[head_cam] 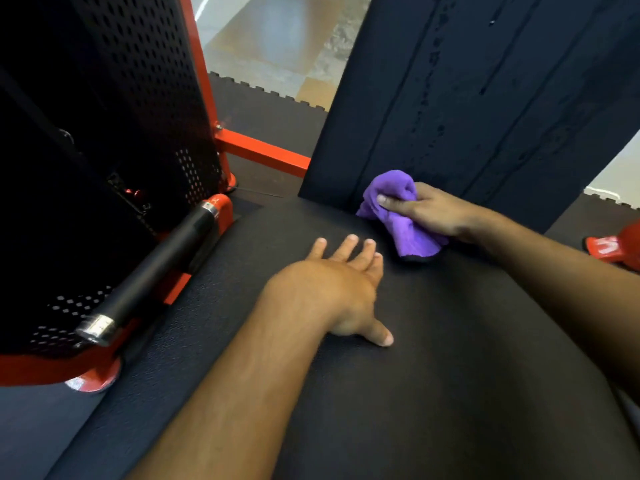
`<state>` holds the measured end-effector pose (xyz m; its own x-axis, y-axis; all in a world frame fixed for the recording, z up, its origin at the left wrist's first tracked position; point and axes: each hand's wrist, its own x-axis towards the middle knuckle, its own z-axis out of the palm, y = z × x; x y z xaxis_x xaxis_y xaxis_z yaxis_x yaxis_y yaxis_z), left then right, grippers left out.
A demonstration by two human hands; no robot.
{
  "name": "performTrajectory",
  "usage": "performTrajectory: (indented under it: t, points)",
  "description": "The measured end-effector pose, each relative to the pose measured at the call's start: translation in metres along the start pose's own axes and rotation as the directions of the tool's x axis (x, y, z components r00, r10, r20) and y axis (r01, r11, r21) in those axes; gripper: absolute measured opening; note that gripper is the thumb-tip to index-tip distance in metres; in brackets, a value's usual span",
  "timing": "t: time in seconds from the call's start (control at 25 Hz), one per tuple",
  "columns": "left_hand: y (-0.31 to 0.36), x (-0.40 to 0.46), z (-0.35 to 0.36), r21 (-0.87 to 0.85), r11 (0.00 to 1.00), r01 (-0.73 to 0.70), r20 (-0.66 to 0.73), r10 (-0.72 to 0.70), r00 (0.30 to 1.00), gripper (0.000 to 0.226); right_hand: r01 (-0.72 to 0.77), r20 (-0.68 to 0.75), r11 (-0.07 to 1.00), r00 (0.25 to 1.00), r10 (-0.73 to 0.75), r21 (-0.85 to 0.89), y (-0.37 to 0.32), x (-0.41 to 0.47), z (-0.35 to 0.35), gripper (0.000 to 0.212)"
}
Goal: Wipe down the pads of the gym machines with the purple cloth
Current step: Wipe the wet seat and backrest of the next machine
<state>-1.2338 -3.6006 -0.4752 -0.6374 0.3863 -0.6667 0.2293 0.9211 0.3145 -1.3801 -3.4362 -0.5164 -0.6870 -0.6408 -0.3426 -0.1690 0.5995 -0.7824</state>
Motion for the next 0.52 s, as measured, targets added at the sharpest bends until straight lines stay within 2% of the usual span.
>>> performTrajectory:
  t: [0.16, 0.24, 0.32, 0.4, 0.52]
  points:
    - [0.008, 0.006, 0.005, 0.009, 0.997, -0.08, 0.02, 0.08, 0.997, 0.109, -0.116, 0.061, 0.985, 0.99, 0.125, -0.128, -0.026, 0.039, 0.014, 0.026]
    - [0.012, 0.009, 0.008, 0.013, 0.99, -0.141, 0.023, 0.141, 0.99, 0.114, -0.171, 0.066, 0.982, 0.982, 0.177, -0.083, -0.029, 0.051, 0.018, 0.025]
    - [0.029, 0.013, 0.014, 0.023, 0.964, -0.265, 0.032, 0.264, 0.964, 0.12, -0.175, 0.085, 0.985, 0.981, 0.174, 0.003, -0.027, 0.052, 0.02, 0.023]
    - [0.048, 0.018, 0.021, 0.029, 0.939, -0.342, 0.068, 0.34, 0.938, 0.123, -0.113, 0.09, 0.993, 0.989, 0.116, -0.032, -0.027, 0.059, 0.026, 0.021]
    - [0.052, 0.025, 0.022, 0.025, 0.936, -0.352, 0.098, 0.348, 0.932, 0.124, 0.092, 0.052, 0.981, 0.995, -0.084, -0.169, -0.058, 0.08, 0.05, 0.016]
